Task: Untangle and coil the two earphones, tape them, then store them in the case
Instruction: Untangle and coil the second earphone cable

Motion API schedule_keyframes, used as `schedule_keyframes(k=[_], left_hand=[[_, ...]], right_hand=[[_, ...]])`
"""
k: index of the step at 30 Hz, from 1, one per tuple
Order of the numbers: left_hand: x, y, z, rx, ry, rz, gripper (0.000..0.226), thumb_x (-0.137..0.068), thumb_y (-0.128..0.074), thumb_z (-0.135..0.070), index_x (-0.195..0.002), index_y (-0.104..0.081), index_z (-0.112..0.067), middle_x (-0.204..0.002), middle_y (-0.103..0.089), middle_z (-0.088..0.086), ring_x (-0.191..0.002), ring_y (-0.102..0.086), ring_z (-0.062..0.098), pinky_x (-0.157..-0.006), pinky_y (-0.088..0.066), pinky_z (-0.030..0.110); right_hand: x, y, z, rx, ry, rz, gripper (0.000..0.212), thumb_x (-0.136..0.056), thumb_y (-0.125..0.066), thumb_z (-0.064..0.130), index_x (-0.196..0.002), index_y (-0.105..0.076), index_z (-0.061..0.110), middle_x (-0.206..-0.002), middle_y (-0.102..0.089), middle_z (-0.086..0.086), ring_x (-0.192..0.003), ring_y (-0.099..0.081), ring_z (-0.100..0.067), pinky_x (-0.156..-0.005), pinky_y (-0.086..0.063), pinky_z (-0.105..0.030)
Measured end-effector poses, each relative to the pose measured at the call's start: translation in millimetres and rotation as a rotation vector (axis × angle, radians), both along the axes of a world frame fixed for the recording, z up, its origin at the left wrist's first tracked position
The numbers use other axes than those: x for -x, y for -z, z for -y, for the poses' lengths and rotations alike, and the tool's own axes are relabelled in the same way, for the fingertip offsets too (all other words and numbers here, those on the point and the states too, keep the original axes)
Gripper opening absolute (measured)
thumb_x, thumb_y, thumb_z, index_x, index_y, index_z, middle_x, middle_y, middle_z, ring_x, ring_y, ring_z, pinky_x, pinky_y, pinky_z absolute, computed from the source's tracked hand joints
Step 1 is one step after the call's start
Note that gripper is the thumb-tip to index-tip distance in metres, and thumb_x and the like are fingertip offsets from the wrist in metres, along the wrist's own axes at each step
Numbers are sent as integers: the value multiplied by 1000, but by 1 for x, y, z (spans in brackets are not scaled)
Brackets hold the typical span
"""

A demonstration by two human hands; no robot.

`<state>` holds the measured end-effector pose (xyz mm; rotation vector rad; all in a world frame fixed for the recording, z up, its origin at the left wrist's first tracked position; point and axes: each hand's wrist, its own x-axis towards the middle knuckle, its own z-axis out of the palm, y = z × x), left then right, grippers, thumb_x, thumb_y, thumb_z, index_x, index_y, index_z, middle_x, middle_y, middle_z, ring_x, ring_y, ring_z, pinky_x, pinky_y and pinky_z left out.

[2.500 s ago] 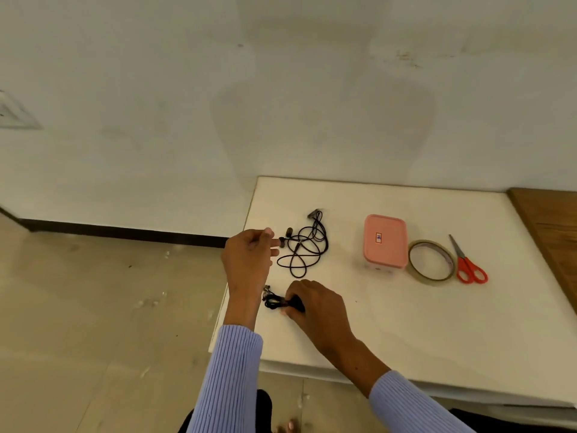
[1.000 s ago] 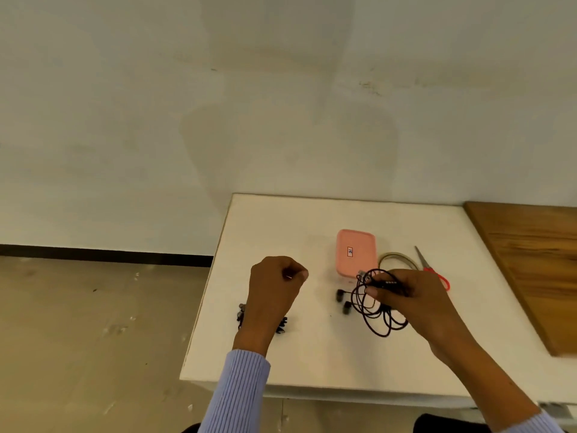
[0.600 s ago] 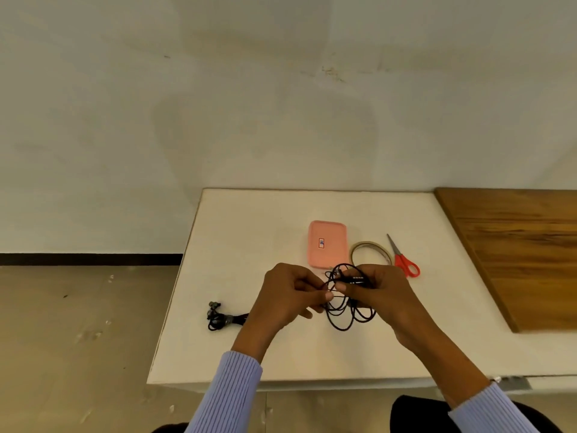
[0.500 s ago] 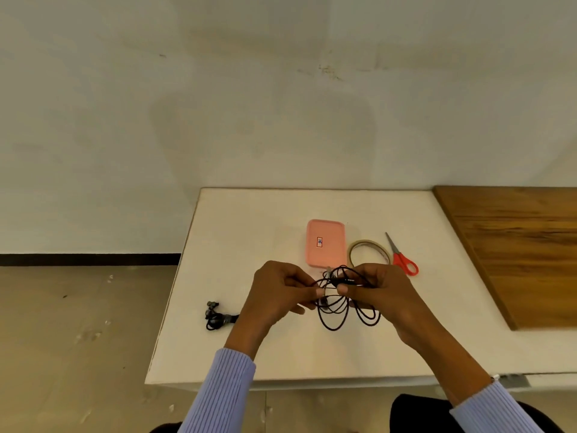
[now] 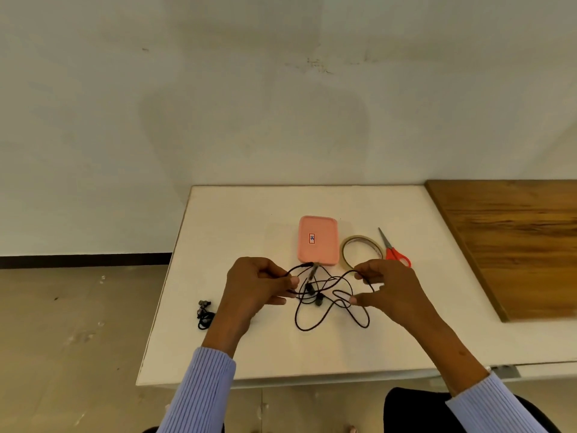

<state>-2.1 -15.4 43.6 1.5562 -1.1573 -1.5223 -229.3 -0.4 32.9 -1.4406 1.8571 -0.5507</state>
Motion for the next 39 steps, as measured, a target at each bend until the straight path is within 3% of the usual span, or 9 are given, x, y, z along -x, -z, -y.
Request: schedule_keyframes(k=[5,8,12,16,19,23,30,35,39], left_hand=[[8,-6,-1,-25,21,-74,17,-74,-76,-4,-83,-67,7,-77,-73,17,-68,-73,22,-58,-57,22],[10,-9,-1,-34,13,-114,17,-75,-75,-5,-83,-67,8,-79,-73,18,-68,-73,21,-59,-58,23],[11,-11,-2,-31,-14,-123,15,-74,-75,-5,-81,-68,6,-80,-73,19,-69,-73,22,-57,-56,21],[11,-14,-2,-37,-34,-149,15,-74,-76,-6,-82,-67,5,-81,-73,20,-70,-73,22,-58,-55,19],[12,-18,-1,-76,-34,-241,15,-75,-74,-7,-84,-67,4,-83,-73,21,-72,-73,24,-62,-57,21],[14,-20,0,-162,-39,-347,15,-80,-71,-14,-90,-66,-3,-89,-74,15,-77,-72,20,-60,-56,22],[6,-16,6,-223,-343,-591,5,-84,-65,-7,-81,-68,-4,-72,-71,6,-61,-66,11,-53,-54,18],[0,-12,0,21,-164,-241,12,-79,-70,-3,-90,-71,0,-85,-74,15,-81,-72,19,-62,-53,15],[4,-13,-1,71,-105,-214,17,-76,-72,-3,-93,-72,-3,-83,-74,15,-80,-73,19,-62,-54,16]], right_hand=[[-25,-14,-7,240,-123,33,60,-68,-72,-4,-121,-57,21,-115,-54,13,-106,-49,5,-82,-27,7],[-39,-22,-11,359,-179,86,68,-69,-66,-6,-123,-49,32,-116,-46,29,-107,-40,21,-86,-26,7],[-42,-28,-14,521,-63,103,61,-73,-56,-11,-119,-48,27,-119,-52,19,-113,-44,9,-91,-29,2],[-45,-25,-13,575,-261,-30,25,-84,-54,20,-108,-60,24,-110,-61,13,-109,-52,-2,-91,-38,-11],[-51,-15,-12,552,-376,-129,33,-82,-54,47,-106,-62,26,-104,-64,14,-102,-49,1,-90,-36,-15],[-49,-14,-6,573,-359,-56,17,-83,-67,28,-99,-69,22,-91,-69,10,-88,-57,1,-84,-49,-25],[-31,-12,3,567,-367,-23,14,-79,-72,10,-91,-75,17,-83,-63,20,-82,-59,7,-73,-42,-5],[-20,-10,9,522,-321,-10,21,-82,-69,6,-99,-71,17,-84,-63,17,-85,-57,7,-75,-42,-3],[-31,-14,6,324,-383,120,47,-78,-74,22,-121,-57,30,-99,-64,18,-82,-61,-2,-76,-47,-10]])
